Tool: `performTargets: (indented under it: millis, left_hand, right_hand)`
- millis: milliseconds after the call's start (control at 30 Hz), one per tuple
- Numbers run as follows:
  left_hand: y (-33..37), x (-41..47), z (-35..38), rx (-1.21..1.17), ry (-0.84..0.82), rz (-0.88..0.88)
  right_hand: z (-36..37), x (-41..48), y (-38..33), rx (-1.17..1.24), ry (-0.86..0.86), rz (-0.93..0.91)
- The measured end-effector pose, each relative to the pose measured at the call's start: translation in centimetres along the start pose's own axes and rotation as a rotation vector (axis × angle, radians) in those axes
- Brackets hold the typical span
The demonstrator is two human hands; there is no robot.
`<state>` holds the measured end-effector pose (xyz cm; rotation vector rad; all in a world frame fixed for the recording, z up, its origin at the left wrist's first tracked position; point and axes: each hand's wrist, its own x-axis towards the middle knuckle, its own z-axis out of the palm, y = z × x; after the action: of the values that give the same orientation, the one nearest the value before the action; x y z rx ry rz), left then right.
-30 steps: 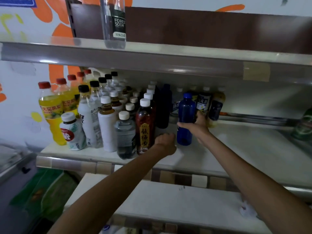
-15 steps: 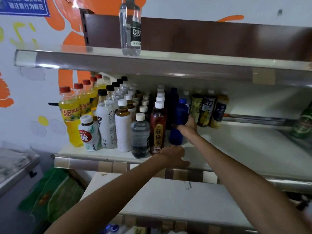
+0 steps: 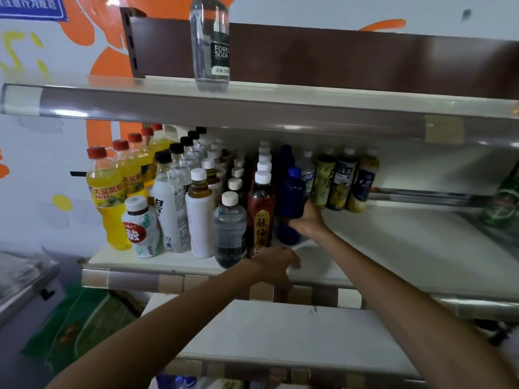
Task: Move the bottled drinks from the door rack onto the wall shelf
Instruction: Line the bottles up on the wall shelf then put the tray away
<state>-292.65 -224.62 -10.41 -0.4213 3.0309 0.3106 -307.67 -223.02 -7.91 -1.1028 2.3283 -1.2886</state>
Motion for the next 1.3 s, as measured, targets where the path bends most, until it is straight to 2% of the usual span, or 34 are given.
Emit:
performTargets:
  millis: [167,533,800,1100,1300]
  left_hand:
    - [-0.6,0.0,0.3,0.043,-0.044,0.006]
    - [-0.4,-0.4,0.5,0.092,-0.023,0.019]
    - [-0.3,-0.9,0.6,0.08,-0.018,0.014]
    - [-0.3,-0.9,0.7,0.055,-0.011,0.011]
    - [-0.2,-0.9,0.6,0.044,-0.023,-0.003]
  right_hand:
    - [-0.3,-0.7,1.3,-0.112,-0.18,0.07]
    - [3.4,0.5,0.7,-0.199,0.03,0.083]
    - [3.7,1.7,0.8,-0.084,0.033,0.152]
    - [3.9,2.7,-0.9,-0.302,0.083,0.098]
    - [3.6,2.8,-0.5,-0.37,0.021,0.083]
